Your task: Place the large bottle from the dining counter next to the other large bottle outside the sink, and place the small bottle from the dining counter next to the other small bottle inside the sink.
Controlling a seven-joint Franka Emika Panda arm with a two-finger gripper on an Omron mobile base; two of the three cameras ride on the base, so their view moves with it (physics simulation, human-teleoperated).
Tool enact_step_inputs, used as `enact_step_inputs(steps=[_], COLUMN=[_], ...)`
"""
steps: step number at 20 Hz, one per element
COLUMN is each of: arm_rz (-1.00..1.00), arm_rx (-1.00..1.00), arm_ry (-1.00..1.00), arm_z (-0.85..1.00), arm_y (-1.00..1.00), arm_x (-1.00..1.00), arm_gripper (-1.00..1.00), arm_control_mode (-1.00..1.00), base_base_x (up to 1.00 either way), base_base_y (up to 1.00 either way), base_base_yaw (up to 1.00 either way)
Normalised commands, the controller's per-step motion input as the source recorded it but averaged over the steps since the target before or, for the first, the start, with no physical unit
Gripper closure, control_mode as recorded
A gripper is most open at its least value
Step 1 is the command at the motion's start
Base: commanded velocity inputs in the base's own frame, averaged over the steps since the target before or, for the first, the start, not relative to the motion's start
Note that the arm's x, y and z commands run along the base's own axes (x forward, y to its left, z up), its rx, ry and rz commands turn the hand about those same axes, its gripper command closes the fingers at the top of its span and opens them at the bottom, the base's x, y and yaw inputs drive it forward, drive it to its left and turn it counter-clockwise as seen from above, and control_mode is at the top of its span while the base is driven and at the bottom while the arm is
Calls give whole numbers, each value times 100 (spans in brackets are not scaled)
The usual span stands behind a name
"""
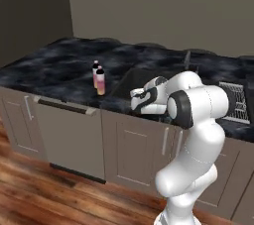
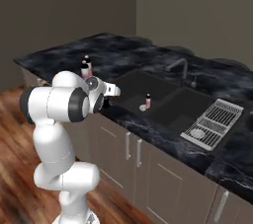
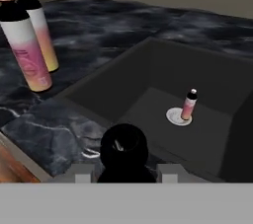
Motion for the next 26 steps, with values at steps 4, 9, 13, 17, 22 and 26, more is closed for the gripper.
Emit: enact_step_inputs(steps=[4, 9, 13, 17, 22, 26], arm_rz=[0, 0, 0, 0, 0, 0], arm_rx=[0, 0, 0, 0, 0, 0], arm_ry=[0, 0, 0, 0, 0, 0], arm_z=[0, 0, 0, 0, 0, 0], arm_y=[0, 0, 0, 0, 0, 0], arm_x=[0, 0, 0, 0, 0, 0], arm_gripper=[100, 100, 100, 100, 100, 100], arm_control_mode=[100, 100, 100, 100, 100, 100], base_base_x=[64, 48, 29, 12, 17, 26], base_base_y=[58, 54, 39, 36, 30, 33], base_base_yaw=[-32, -33, -37, -39, -36, -33])
